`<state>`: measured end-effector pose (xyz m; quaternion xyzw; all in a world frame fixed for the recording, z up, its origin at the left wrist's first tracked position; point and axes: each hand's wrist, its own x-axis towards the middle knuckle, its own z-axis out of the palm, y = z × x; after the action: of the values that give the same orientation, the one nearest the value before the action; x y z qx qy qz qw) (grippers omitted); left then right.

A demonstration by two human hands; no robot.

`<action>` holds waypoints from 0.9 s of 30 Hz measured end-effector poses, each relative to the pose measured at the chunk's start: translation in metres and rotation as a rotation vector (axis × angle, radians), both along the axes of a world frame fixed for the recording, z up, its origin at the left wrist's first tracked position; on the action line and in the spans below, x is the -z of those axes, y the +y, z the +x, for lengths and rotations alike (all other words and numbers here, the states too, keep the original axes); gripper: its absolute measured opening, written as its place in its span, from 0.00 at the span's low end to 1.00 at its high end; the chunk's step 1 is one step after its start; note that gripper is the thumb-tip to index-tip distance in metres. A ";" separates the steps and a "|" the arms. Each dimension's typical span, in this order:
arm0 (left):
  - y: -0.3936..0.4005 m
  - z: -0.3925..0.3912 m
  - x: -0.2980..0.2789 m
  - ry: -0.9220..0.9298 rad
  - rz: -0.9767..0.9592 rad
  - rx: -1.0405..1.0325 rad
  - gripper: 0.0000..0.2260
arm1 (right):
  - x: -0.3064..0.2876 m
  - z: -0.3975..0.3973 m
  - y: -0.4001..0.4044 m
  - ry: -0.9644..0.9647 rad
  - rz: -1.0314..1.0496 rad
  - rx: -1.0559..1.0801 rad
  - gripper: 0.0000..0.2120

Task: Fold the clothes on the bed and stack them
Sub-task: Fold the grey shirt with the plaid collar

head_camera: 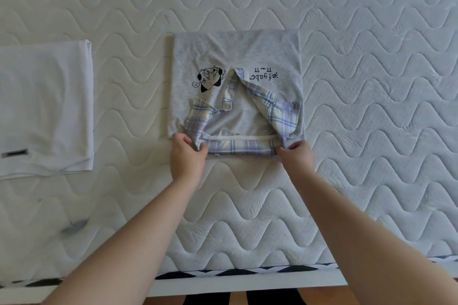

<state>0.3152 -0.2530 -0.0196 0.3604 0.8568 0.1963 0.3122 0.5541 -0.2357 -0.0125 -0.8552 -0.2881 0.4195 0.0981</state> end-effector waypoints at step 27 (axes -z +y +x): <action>0.039 0.034 0.000 0.525 0.158 0.916 0.20 | -0.009 -0.015 0.071 -0.112 0.506 -0.807 0.06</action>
<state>0.3495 -0.2145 -0.0201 0.7569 0.6436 0.0072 0.1131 0.5393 -0.1646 -0.0038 -0.6456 -0.6951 0.2940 0.1168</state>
